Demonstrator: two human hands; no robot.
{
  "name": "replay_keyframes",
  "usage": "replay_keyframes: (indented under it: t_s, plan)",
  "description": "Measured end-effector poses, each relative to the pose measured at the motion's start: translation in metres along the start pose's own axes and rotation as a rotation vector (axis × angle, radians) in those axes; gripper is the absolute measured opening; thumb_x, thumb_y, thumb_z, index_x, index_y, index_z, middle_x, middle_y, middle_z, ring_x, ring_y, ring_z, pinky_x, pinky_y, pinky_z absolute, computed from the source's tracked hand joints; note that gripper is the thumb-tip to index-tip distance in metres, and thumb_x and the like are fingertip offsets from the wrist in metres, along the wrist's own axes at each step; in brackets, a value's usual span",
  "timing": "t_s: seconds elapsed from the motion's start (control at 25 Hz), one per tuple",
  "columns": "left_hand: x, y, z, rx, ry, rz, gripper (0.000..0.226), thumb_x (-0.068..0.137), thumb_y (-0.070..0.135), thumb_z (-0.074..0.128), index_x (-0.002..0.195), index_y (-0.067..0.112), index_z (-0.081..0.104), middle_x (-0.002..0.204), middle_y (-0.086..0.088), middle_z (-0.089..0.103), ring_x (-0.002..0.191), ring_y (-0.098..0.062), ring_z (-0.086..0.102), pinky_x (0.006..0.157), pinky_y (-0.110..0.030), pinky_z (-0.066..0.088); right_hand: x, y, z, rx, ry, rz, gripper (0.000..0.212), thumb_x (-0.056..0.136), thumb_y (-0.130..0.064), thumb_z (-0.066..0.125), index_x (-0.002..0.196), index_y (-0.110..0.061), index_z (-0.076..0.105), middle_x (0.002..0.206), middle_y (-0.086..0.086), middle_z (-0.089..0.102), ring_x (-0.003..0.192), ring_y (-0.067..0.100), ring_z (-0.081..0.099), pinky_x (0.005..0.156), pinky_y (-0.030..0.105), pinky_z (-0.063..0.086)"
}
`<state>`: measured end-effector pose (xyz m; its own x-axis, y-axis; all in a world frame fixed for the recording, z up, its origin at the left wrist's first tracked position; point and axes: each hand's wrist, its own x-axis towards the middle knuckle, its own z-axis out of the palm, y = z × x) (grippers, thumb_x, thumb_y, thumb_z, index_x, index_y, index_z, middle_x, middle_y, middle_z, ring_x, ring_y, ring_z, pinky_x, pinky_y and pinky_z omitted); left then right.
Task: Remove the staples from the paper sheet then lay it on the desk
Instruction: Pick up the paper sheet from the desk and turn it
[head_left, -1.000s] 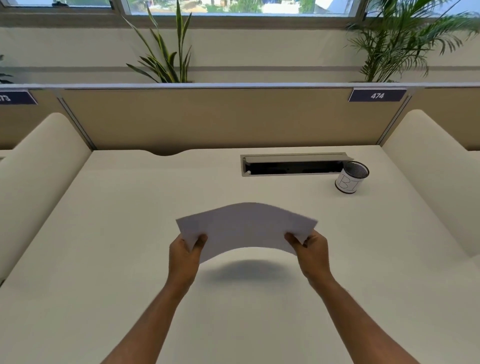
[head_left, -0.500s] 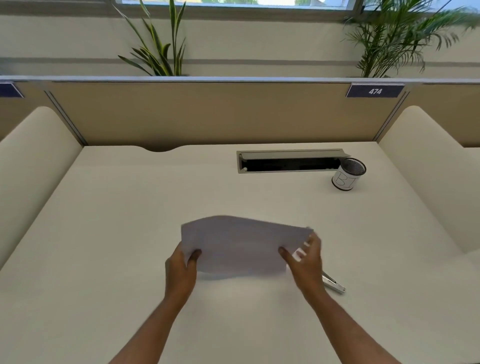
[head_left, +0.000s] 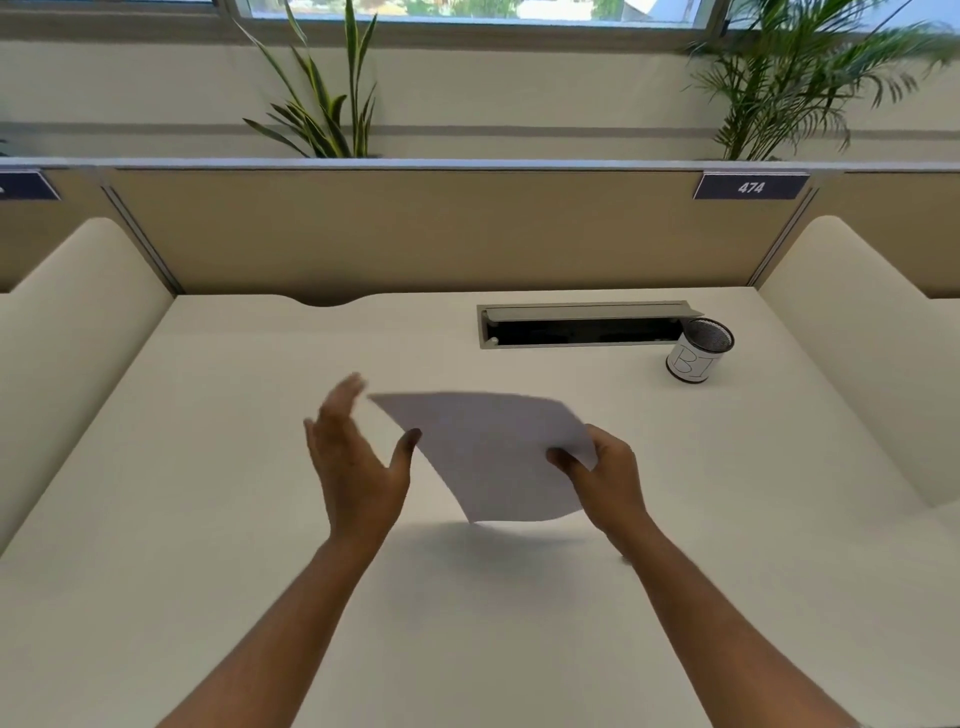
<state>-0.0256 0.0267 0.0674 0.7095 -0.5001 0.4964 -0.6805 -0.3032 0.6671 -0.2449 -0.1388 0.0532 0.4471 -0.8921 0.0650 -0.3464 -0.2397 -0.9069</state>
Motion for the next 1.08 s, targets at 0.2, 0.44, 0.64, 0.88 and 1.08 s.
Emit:
replay_keyframes:
  t_s: [0.2,0.44,0.64,0.88,1.08]
  plan:
    - [-0.021,0.002,0.016,-0.711,-0.485,-0.507,0.057,0.085,0.028,0.077,0.135,0.020,0.050,0.137,0.005,0.062,0.128,-0.013,0.057,0.106,-0.038,0.048,-0.017,0.005,0.005,0.352,-0.009,0.140,0.015,0.085,-0.012,0.081,0.096,-0.021,0.075,0.089,-0.007,0.080,0.081,0.012,0.073,0.074,0.026,0.059]
    - [-0.045,0.011,0.028,-0.455,-0.365,-0.439,0.013,0.097,0.015,0.061,0.108,0.018,0.067,0.101,0.005,0.073,0.093,-0.009,0.069,0.076,-0.020,0.054,-0.032,0.026,0.024,0.247,0.038,0.143,0.019,0.094,-0.008,0.071,0.095,-0.028,0.073,0.091,-0.015,0.078,0.084,0.001,0.071,0.075,0.014,0.052]
    - [-0.075,0.006,0.043,-0.398,-0.430,-0.525,0.016,0.098,0.011,0.057,0.106,0.024,0.063,0.099,0.013,0.070,0.090,0.001,0.065,0.073,-0.018,0.046,-0.036,0.057,0.037,0.061,-0.031,0.283,0.015,0.096,-0.006,0.063,0.089,-0.017,0.069,0.089,-0.001,0.074,0.085,0.022,0.067,0.074,0.033,0.048]
    - [-0.068,0.006,0.039,-0.436,-0.391,-0.554,0.017,0.096,0.021,0.063,0.113,0.020,0.064,0.102,0.009,0.071,0.092,-0.008,0.069,0.074,-0.023,0.055,-0.027,0.055,0.022,0.116,-0.060,0.275,0.012,0.092,-0.010,0.066,0.101,-0.017,0.070,0.096,0.002,0.077,0.087,0.024,0.072,0.076,0.039,0.057]
    - [-0.074,-0.004,0.035,-0.442,-0.595,-0.701,0.030,0.096,0.020,0.064,0.126,0.019,0.061,0.110,0.006,0.069,0.102,-0.019,0.067,0.089,-0.039,0.056,-0.036,0.050,0.015,0.257,-0.154,0.368,0.021,0.096,-0.006,0.065,0.108,-0.022,0.069,0.103,-0.003,0.078,0.091,0.015,0.075,0.076,0.027,0.059]
